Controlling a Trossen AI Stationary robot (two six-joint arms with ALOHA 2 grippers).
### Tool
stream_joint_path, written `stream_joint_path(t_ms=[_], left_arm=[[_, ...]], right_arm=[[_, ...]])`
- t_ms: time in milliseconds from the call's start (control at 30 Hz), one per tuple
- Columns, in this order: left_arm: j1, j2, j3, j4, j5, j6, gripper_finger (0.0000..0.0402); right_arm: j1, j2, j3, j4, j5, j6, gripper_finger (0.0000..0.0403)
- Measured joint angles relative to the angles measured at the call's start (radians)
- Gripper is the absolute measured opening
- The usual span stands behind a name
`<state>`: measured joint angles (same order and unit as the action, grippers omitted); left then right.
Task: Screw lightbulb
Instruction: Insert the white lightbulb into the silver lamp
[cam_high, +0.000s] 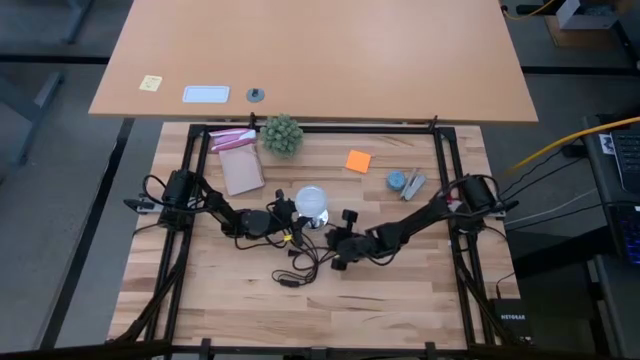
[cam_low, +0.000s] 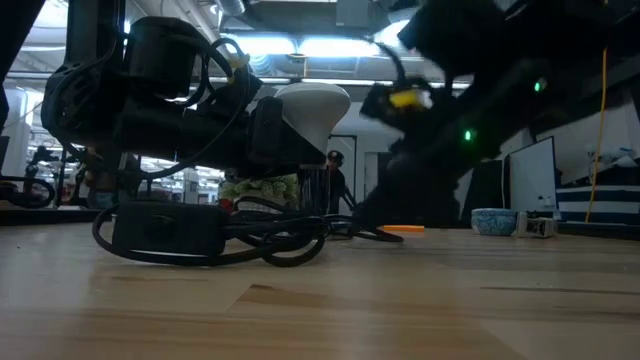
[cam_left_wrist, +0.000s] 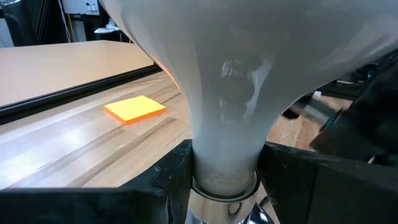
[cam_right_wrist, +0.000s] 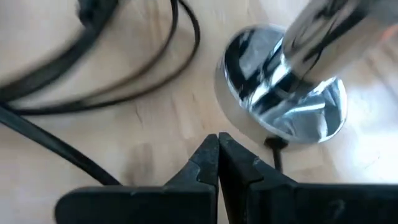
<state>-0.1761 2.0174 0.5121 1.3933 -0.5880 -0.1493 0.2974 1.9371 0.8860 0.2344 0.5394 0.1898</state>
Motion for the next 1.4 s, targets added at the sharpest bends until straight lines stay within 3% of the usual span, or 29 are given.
stream_joint_path(t_ms=[833,1133,1400], left_arm=[[0.000,-0.001,0.000,-0.001,-0.019,0.000,0.0153],[0.000,-0.001,0.000,-0.017,-0.020,-0.005,0.0153],[-0.001,-0.001,0.001,-0.020,-0.023,-0.007,0.0153]], right_arm=[[-0.212,0.041,0.000,0.009,0.101,-0.010,0.0007],[-0.199,0.041,-0.001,0.030,0.123,-0.042,0.0007],[-0.121,-0.002,-0.001,0.027,0.185,-0.069,0.0007]])
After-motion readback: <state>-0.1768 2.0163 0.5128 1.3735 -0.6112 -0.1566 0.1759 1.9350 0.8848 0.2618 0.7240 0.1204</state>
